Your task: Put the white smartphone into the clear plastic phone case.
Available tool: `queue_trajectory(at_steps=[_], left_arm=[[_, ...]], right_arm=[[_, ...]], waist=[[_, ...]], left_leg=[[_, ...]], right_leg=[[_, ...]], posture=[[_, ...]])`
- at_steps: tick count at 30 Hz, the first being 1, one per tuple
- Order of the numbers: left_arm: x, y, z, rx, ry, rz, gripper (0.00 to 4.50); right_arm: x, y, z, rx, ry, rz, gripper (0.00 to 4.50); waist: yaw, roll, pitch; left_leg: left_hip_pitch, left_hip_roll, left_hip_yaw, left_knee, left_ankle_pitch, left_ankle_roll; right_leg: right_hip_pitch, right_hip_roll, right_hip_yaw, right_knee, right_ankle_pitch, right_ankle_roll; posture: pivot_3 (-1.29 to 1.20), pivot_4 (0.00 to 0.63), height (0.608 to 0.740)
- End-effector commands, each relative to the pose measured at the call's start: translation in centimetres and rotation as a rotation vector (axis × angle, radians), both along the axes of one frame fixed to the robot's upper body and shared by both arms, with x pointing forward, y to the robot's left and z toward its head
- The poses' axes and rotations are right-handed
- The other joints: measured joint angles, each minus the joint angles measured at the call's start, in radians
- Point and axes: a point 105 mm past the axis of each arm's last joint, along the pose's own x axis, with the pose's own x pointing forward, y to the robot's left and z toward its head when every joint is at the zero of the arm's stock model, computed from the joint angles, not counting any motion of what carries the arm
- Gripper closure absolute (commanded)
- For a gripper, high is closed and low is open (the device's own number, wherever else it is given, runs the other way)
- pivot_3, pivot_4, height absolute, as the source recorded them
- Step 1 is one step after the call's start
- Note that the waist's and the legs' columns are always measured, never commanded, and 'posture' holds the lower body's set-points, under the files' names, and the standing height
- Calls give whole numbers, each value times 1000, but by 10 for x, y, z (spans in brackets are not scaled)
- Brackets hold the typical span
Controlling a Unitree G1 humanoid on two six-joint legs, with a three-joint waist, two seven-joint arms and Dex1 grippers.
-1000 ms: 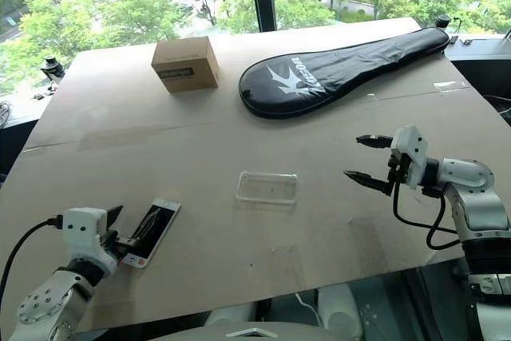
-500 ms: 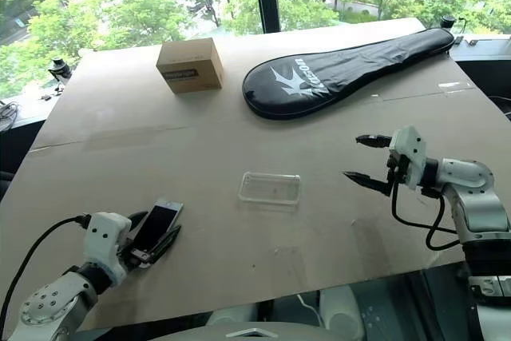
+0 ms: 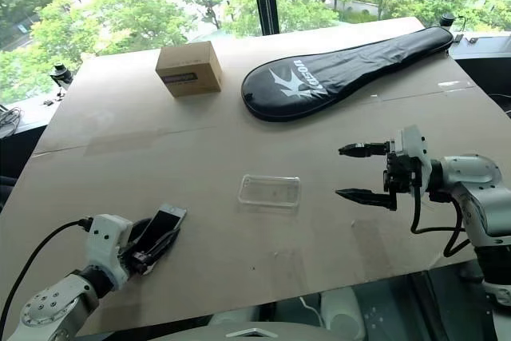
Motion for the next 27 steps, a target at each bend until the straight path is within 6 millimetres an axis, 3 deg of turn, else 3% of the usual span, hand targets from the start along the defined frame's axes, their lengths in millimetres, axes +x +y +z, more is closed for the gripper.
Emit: queue_trajectory(at_steps=[1,6,12,19,23,27], left_arm=[[-40,5,-61,-30,305,39,1623],[-35,8,-59,-15,279,37,1623],[2,4,-32,6,120,-28,1623],[55,-26,28,20,-87,-282,1623],[77,-49,57,20,-163,-466,1623],[93,-79,84,40,-215,-694,1623]], right_arm=[[-13,8,16,44,-31,97,0],[-22,15,20,48,-41,160,0],[-22,19,23,33,-58,168,0],[-20,20,23,32,-49,154,0],[-17,21,23,39,-56,142,0],[-17,19,23,46,-65,115,0]], waist=[[-1,2,-1],[-1,2,-2],[14,4,-2],[49,1,1],[46,-23,13],[43,-27,13]], left_leg=[[0,0,0,0,0,0],[0,0,0,0,0,0],[0,0,1,0,0,0],[-2,1,-1,0,2,-2],[-5,1,-2,1,4,-6],[-25,1,-5,2,7,-12]], right_leg=[[0,0,0,0,0,0],[0,0,0,0,0,0],[0,1,-4,0,0,0],[3,0,-13,1,0,-1],[1,0,-14,0,5,-2],[-19,-3,-13,0,7,-2]], posture=[[0,150,740],[0,150,740],[0,150,740],[0,150,740],[0,150,740],[0,150,740]])
